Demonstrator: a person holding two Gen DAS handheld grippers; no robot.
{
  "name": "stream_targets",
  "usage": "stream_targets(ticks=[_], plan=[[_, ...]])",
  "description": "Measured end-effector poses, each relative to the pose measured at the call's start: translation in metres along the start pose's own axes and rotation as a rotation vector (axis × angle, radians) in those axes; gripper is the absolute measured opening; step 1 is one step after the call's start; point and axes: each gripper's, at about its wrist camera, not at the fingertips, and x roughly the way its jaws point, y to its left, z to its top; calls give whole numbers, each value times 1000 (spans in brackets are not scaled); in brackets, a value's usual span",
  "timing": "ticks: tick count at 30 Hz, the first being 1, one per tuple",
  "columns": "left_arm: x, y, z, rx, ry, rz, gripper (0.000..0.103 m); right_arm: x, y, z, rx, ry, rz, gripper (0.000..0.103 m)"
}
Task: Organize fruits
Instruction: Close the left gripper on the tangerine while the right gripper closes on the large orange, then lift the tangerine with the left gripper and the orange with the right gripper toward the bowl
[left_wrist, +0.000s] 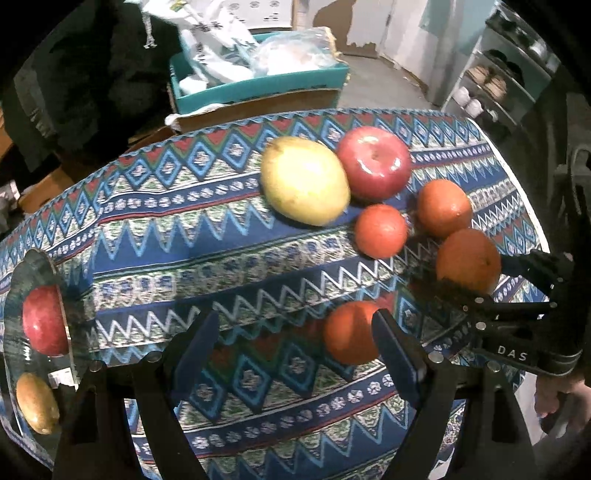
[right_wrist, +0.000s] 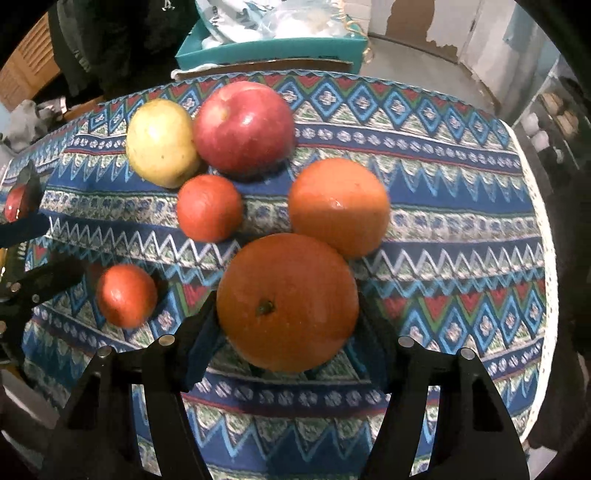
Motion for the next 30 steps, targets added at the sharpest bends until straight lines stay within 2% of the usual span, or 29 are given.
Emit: stream_targets(ticks=[7, 13, 16, 22, 24, 26, 30], plan=[[11, -21, -5, 53, 20, -1, 86, -8, -27, -20, 38, 6, -18, 68], [26, -26, -6, 31, 48, -23, 86, -16, -48, -32, 65, -2, -21, 68], [34, -28, -9, 38, 63, -8, 85, -20, -53, -37, 66, -10, -12, 68], [44, -28, -13, 29, 81, -13, 74, -15, -49, -32, 59, -7, -5, 68], [44, -29, -13, 31, 72, -36, 66, -14, -46, -29, 55, -9, -1, 68], [42, -34, -13, 44, 62, -61, 48, -10, -40, -23, 50, -10, -1, 68], [37, -39, -14, 78, 44, -25, 48, -8, -33, -19, 37, -17, -5, 68]])
